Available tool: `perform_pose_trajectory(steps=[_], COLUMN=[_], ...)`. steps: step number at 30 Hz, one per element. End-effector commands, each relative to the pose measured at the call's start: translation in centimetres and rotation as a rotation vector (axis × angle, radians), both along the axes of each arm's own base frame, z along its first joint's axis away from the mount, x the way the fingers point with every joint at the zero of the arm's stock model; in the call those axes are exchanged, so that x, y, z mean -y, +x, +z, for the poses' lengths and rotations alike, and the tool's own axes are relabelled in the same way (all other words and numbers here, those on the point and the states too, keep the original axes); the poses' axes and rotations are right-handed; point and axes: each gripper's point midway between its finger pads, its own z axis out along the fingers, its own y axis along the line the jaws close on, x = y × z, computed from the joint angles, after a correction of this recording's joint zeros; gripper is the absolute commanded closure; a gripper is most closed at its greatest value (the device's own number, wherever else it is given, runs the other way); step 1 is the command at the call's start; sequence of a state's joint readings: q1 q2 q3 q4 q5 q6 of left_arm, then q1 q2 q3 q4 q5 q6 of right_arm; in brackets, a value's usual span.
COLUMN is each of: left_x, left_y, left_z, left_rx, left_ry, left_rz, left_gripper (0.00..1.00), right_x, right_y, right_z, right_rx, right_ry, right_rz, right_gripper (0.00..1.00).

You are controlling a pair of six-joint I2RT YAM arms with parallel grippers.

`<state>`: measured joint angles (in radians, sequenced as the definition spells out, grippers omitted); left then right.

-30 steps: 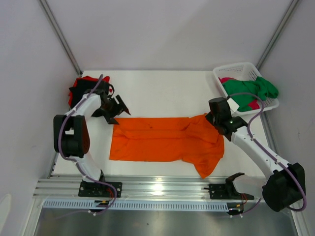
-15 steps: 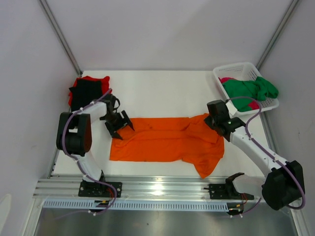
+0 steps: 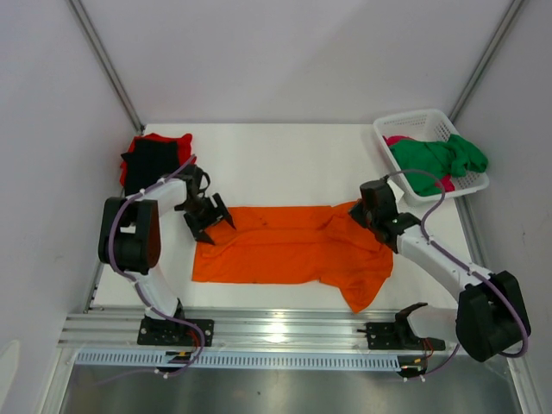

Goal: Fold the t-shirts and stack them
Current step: Fold the flattened tshirt in 1/3 of the way

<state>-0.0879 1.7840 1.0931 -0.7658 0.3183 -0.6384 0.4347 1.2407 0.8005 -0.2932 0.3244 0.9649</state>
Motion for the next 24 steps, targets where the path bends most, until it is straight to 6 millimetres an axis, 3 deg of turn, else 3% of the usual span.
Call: perform_pose_trajectory(steps=[1, 7, 12, 13, 17, 20, 24], left_x=[0.6, 1.6, 1.5, 1.5, 1.4, 1.3, 1.2], left_y=[0.9, 1.4, 1.3, 1.4, 1.2, 1.3, 1.7], left_z=[1.5, 3.3, 4.0, 4.2, 4.2, 4.4, 4.7], left_rx=[0.079, 0.118, 0.142, 0.148, 0.147, 0.150, 0.153], left_ry=[-0.031, -0.097, -0.093, -0.095, -0.087, -0.080, -0.072], left_rz=[-0.034, -0.063, -0.067, -0.069, -0.079, -0.081, -0.082], left_gripper=[0.17, 0.17, 0.17, 0.17, 0.17, 0.17, 0.17], right_x=[-2.2, -2.8, -3.7, -3.8, -4.9, -5.2, -4.6], right_y=[1.9, 3.2, 5.3, 5.4, 7.0, 7.0, 5.2], right_z=[0.4, -3.7, -4.8, -5.9, -6.2, -6.0, -5.7], right_rx=[0.128, 0.022, 0.030, 0.003, -0.015, -0.024, -0.070], right_ry=[0.049, 0.025, 0.047, 0.036, 0.027, 0.033, 0.015], right_rz=[0.096, 0.082, 0.062, 0.064, 0.083, 0.090, 0.086], right_gripper=[0.75, 0.76, 0.76, 0.76, 0.77, 0.78, 0.78])
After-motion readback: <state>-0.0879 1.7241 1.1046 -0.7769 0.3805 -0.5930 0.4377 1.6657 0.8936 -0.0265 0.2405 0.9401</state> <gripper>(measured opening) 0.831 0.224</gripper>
